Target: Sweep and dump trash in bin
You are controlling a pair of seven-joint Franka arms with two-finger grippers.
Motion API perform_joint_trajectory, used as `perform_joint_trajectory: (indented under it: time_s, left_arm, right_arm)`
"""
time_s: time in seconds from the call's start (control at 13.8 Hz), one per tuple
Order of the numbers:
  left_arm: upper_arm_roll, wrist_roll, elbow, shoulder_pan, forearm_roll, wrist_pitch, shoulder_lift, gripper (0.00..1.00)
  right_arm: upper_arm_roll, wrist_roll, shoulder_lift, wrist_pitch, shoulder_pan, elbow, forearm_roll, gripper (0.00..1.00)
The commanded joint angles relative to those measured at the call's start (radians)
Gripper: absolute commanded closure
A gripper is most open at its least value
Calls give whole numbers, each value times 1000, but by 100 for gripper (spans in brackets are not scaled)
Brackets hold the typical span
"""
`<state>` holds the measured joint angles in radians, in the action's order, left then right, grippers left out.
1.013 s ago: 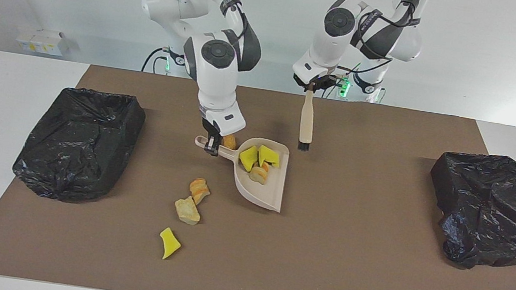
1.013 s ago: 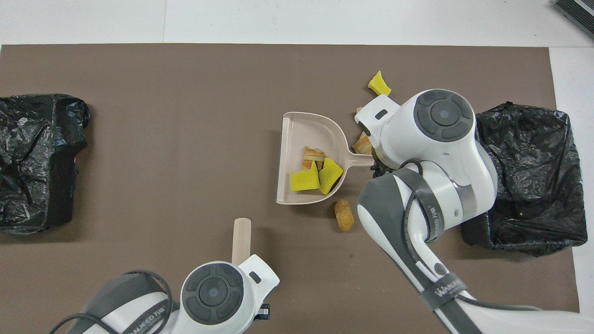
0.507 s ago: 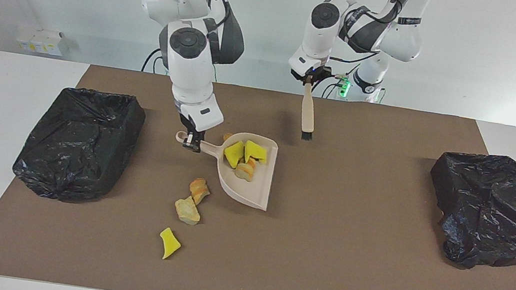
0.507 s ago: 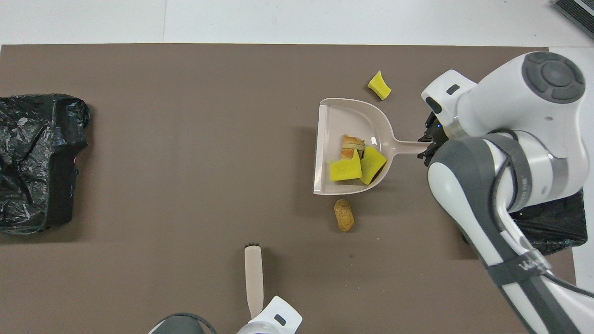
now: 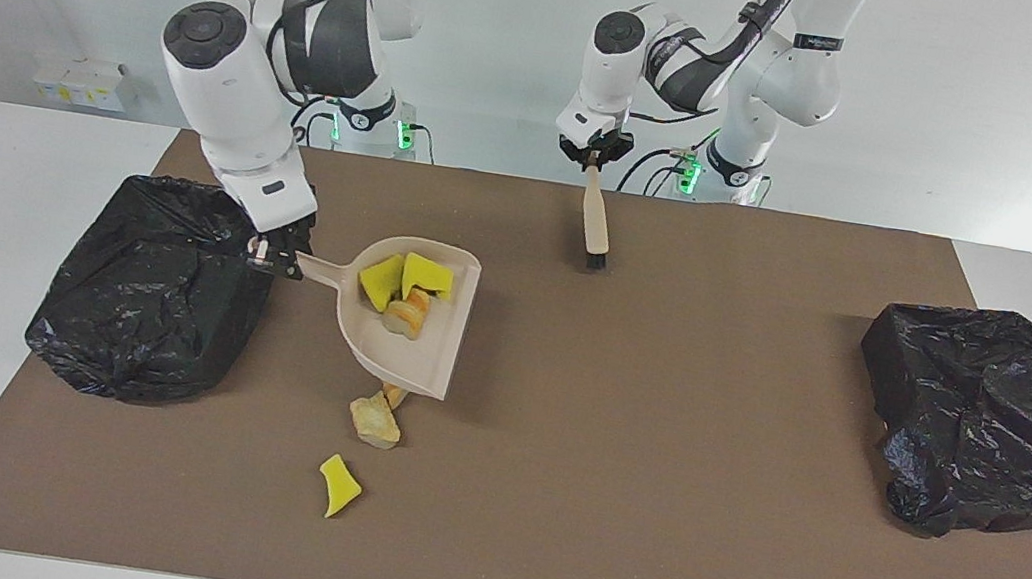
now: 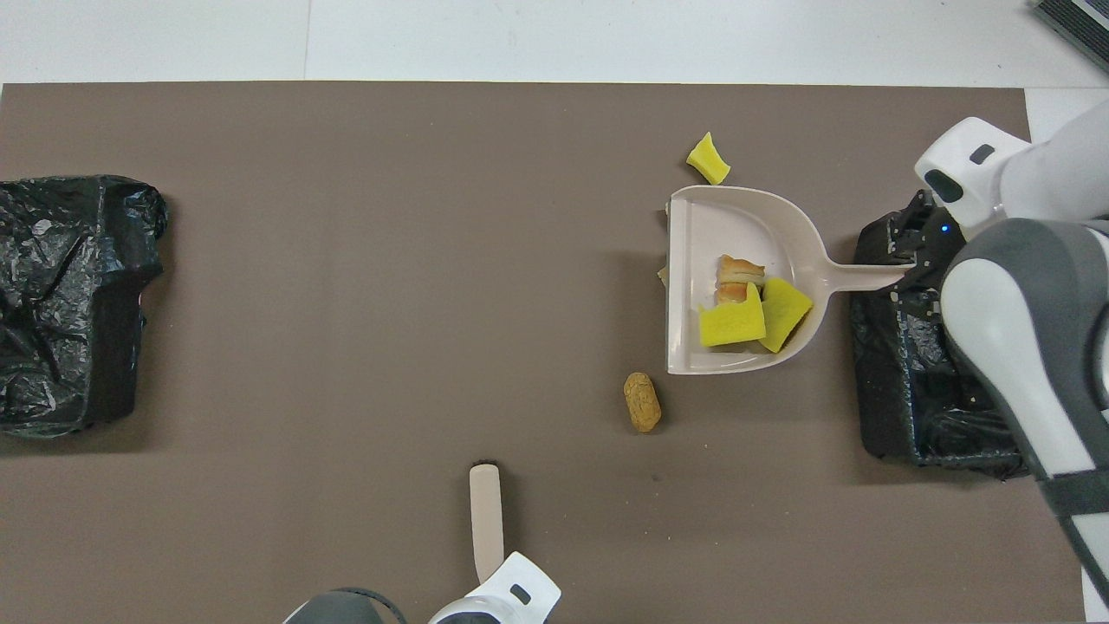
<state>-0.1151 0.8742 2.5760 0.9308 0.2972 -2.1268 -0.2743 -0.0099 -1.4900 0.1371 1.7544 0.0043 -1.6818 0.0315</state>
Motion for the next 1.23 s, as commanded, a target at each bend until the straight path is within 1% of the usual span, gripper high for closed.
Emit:
perform_joint_trajectory:
  time_s: [0.0, 0.22, 0.29, 0.43, 0.51, 0.58, 0.72, 0.8, 0.87, 0.94, 1.01, 1.09, 1.16]
  left_arm:
    - [12, -27, 21, 13, 51, -47, 10, 100]
    - [12, -27, 24, 10, 76, -48, 10, 100]
    - [14, -27, 24, 10, 76, -50, 10, 100]
    - [14, -23, 21, 10, 76, -39, 12, 100]
    - [14, -24, 21, 10, 76, -30, 12, 82]
    - [14, -20, 21, 10, 76, -28, 12, 69]
    - [15, -17, 13, 10, 74, -22, 15, 24]
    - [15, -24, 9, 8, 74, -21, 20, 20]
    - [17, -29, 7, 5, 74, -22, 24, 11]
    - [18, -23, -2, 2, 74, -22, 26, 10]
    - [20, -23, -35, -4, 74, -19, 29, 8]
    - [21, -15, -54, -32, 74, -15, 32, 0]
    - [22, -24, -86, -83, 69, -10, 33, 0]
  right_arm:
    - [8, -149, -2, -45, -84, 37, 16, 100]
    - [-10, -295, -4, -67, -177, 53, -4, 100]
    - [-13, -344, -2, -67, -213, 56, -30, 100]
    - [-22, -378, -2, -67, -288, 66, -61, 100]
    - [-25, -384, -1, -66, -323, 73, -77, 100]
    - [-25, -394, -1, -61, -352, 74, -114, 100]
    - [-28, -432, -1, -41, -385, 76, -188, 100]
    - [-28, -440, -1, -23, -401, 76, -214, 100]
    - [-27, -450, 4, -10, -414, 94, -232, 100]
    - [-28, -441, 4, -9, -417, 120, -242, 100]
    - [-36, -437, 2, -9, -414, 126, -264, 100]
    - [-36, -425, -1, -9, -408, 129, -280, 100]
    - [-36, -393, -4, -10, -399, 131, -306, 100]
